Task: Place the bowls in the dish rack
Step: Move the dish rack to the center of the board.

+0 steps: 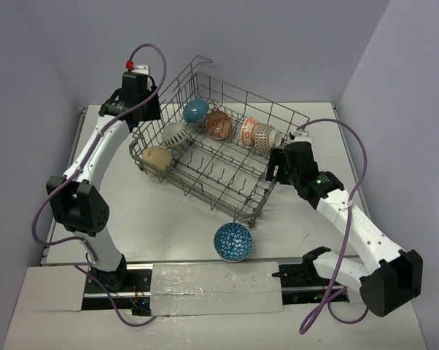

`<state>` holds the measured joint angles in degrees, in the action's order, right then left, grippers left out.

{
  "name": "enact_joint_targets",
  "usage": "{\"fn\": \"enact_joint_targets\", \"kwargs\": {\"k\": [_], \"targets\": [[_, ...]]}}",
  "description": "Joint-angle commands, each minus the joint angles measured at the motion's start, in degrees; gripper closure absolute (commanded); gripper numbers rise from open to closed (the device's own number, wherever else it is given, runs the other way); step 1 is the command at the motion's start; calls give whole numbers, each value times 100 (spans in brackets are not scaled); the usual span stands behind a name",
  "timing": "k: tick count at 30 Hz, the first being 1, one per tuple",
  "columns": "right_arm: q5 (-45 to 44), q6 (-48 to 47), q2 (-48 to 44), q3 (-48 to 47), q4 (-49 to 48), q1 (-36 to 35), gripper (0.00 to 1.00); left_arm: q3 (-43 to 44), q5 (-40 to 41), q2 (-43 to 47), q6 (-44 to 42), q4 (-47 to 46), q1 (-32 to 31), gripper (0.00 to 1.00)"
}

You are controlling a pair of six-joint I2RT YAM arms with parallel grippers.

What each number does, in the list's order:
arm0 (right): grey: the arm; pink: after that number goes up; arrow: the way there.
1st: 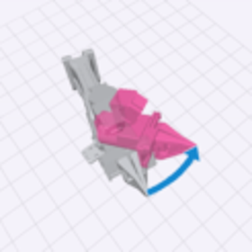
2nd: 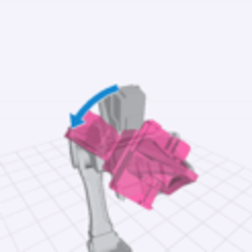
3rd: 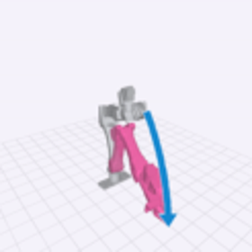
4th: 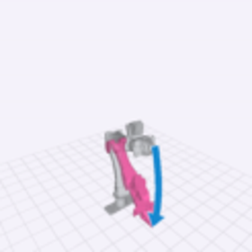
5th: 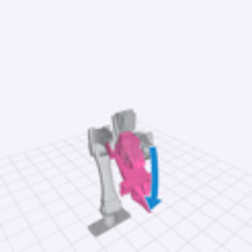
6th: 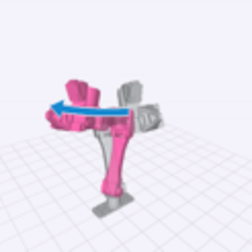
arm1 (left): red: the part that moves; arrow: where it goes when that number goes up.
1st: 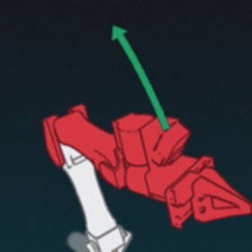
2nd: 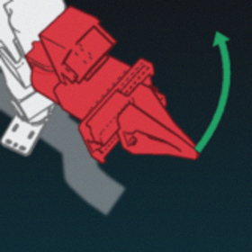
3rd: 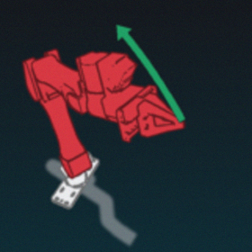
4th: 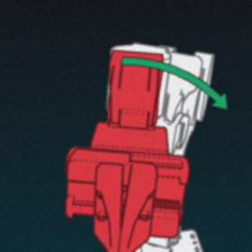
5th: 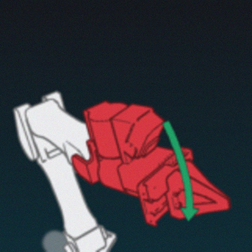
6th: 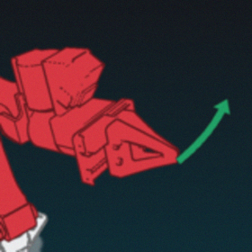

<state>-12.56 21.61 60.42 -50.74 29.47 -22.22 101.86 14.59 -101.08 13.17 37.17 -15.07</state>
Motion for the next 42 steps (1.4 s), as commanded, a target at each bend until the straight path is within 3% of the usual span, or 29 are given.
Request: {"fn": "enact_joint_targets", "kwargs": {"k": [1, 4, 9, 18, 20, 24, 30, 42], "targets": [[-45, 10, -189, 134, -38, 42, 18, -105, -149, -44, -25, -175, -22, 41], [-36, 19, -215, 222, -47, 51, 18, -140, -193, -70, 54, -131, -40, 47], [16, 54, -224, 363, -117, 95, 17, -368, -35, -18, 168, -78, -154, 67], [113, 19, -40, 407, -310, 130, 23, -694, 308, 229, 326, 27, -347, 77], [148, 2, 101, 372, -372, 130, 30, -764, 439, 281, 379, 97, -365, 77], [227, 1, 364, 249, -460, 130, 59, -870, 466, 387, 467, 159, -426, 79], [298, -42, 540, 38, -495, 130, 81, -1072, 562, 677, 573, 221, -549, 88], [350, -315, 1050, -761, -346, 130, 94, -1960, 299, 1486, 793, -25, -655, 100]]}}
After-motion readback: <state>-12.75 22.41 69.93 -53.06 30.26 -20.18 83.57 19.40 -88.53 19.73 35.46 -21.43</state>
